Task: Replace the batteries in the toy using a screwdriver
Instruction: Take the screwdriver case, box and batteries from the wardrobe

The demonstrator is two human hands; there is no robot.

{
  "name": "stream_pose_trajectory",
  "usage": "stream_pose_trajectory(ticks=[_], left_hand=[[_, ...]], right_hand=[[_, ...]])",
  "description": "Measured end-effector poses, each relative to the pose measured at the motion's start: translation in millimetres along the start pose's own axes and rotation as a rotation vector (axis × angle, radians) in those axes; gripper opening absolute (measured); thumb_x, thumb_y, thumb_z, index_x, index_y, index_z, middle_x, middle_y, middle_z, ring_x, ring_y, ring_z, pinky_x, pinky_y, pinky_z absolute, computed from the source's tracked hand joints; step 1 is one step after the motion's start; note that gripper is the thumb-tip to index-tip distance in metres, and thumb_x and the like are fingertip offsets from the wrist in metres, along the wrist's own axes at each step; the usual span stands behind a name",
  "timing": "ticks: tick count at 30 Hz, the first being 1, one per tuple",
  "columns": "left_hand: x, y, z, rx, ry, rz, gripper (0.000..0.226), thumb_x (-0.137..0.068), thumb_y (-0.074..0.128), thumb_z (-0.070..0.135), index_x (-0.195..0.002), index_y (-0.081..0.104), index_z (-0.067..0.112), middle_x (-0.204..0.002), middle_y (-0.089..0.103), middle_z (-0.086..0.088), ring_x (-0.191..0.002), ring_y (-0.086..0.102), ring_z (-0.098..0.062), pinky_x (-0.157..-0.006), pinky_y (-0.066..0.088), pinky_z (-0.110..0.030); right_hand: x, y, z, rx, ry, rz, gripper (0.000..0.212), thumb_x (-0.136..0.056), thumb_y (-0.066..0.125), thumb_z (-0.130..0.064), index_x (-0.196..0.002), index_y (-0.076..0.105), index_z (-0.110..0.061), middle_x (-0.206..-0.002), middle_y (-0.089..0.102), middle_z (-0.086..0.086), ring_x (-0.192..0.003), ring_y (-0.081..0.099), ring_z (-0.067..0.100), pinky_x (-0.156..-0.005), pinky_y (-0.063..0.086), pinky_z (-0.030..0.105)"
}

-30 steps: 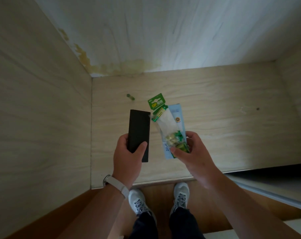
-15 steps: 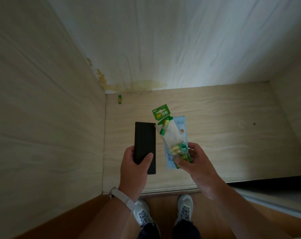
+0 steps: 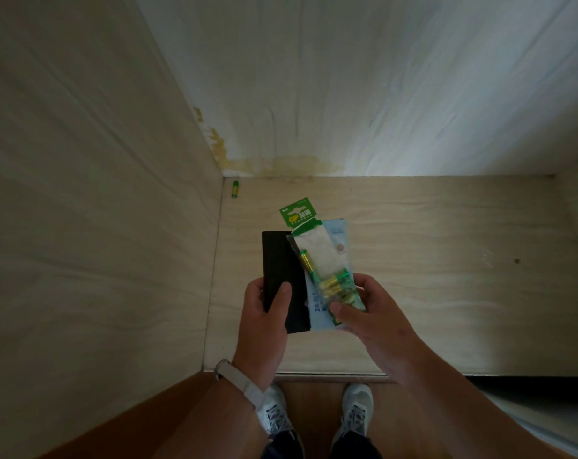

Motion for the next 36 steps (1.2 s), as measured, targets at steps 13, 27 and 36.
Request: stream_pose_trajectory(ticks=[13,27,36], left_hand=[[7,-6,7,0.154,-0.002,0.056,0.048,-0.077,0.076,0.042,-0.112,0.059,0.014,-0.100,0.072,-0.008,-0.085,0.074,-0.019,-0.067,0.060,-0.029],[-20,-22,-15,0.174,-0.052,0.140,0.062,-0.068,0.087,0.041,-0.113,0.063,0.006,-0.104,0.073,-0.018,-0.091,0.073,-0.032,-0.075,0.062,-0.045],[-87,-52,-29,0.165,-0.019,0.209,0.069,-0.061,0.080,0.051,-0.114,0.067,0.009,-0.103,0.075,-0.012,-0.091,0.074,-0.028,-0.073,0.061,-0.038]], right_hand=[[-8,37,-11,0.273,-0.037,-0.075,0.043,-0.075,0.079,-0.017,-0.115,0.065,-0.021,-0.099,0.075,-0.002,-0.089,0.072,0.013,-0.071,0.055,0.023],[-38,63,3,0.561,-0.052,-0.130,0.028,-0.084,0.077,-0.020,-0.105,0.067,-0.036,-0.091,0.073,-0.017,-0.078,0.069,0.000,-0.063,0.051,0.014],[-116,82,25,0.705,-0.007,-0.168,0.031,-0.084,0.076,-0.028,-0.113,0.068,-0.029,-0.094,0.074,-0.005,-0.076,0.066,0.007,-0.069,0.053,0.025]])
Point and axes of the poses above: each hand's wrist, its own x-axis away from the middle knuckle, its own y-axis out of the palm, z = x × y, the point moved 8 cm from there along -x, towards the middle knuckle
